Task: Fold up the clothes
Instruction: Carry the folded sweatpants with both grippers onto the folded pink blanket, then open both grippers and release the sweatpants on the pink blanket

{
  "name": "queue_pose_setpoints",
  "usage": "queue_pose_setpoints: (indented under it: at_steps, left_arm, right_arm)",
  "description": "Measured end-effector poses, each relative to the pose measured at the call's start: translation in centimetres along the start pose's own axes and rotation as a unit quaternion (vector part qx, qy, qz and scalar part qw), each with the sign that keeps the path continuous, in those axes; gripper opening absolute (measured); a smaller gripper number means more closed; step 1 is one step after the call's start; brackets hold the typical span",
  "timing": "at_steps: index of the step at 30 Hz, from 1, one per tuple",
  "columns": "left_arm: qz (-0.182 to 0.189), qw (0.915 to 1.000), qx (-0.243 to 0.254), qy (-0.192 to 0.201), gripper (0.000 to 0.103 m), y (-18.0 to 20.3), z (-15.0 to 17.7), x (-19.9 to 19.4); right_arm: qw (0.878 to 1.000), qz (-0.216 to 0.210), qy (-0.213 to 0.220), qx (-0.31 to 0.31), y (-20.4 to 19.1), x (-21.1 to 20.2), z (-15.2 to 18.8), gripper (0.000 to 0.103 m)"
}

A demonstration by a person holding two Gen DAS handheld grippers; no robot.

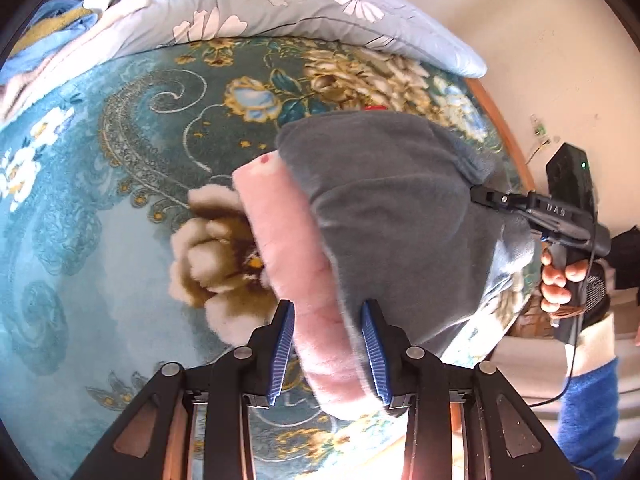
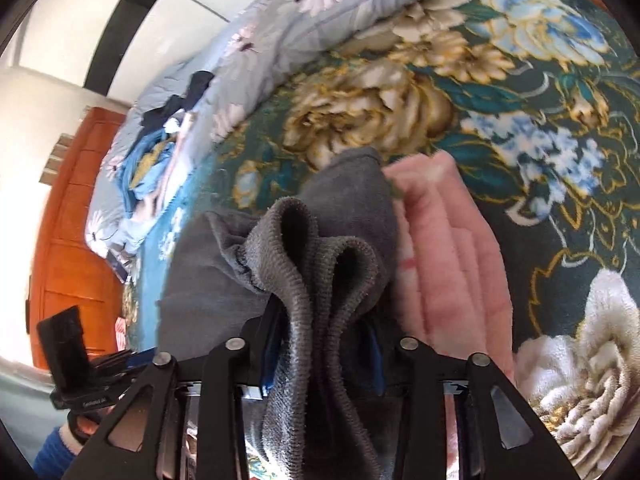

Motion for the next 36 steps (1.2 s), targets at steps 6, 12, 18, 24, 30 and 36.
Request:
queue_pose_setpoints:
  at_steps: [6, 12, 18, 24, 30, 36]
  left_arm:
    - [-0.023, 0.9958, 0.054, 0.069, 0.037, 1.3, 0.8, -3.5]
    - [-0.024, 0.9878, 0.103, 0.114, 0.038, 4.7, 1.4, -5.1]
    - [-0.023, 0.9905, 0.107, 0.083, 0.038, 5.7, 2.9, -2.5]
    - [-0.029, 0.9911, 0.116, 0.057, 0.038, 5.6, 3.5, -0.5]
    - [-0.033, 0.9937, 0.104, 0.024, 0.045, 4.8, 3.9, 1.6]
    - [-0.026, 0.993, 0.11, 0.034, 0.045, 5.2, 4.5, 0.6]
  right_arm:
    - [0.997, 0.067, 0.049, -0.011, -1.0, -1.7, 0.8, 0.05]
    - [0.966, 0.191, 0.148, -0.094, -5.1, -5.7, 2.0, 0.059]
    - [0.965, 0.159, 0.117, -0.174, -8.3, -2.3, 2.7, 0.059]
    - [0.972, 0.154, 0.101, -0.145, -5.6, -0.4, 1.8, 0.059]
    - [0.976, 0.145, 0.094, -0.134, -4.6, 0.6, 1.5, 0.059]
    - [0.976, 0.141, 0.105, -0.128, -3.8, 1.3, 1.8, 0.06]
Point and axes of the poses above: each gripper's, at about its wrist camera, not at the fingertips, and x roughly the way its jaws point, y to its right, z to its underside, the point moved 6 cm from there along x, roughly the way its jaws point, and after that the axes turned 2 degrees about -z, right-handed, at the moved point
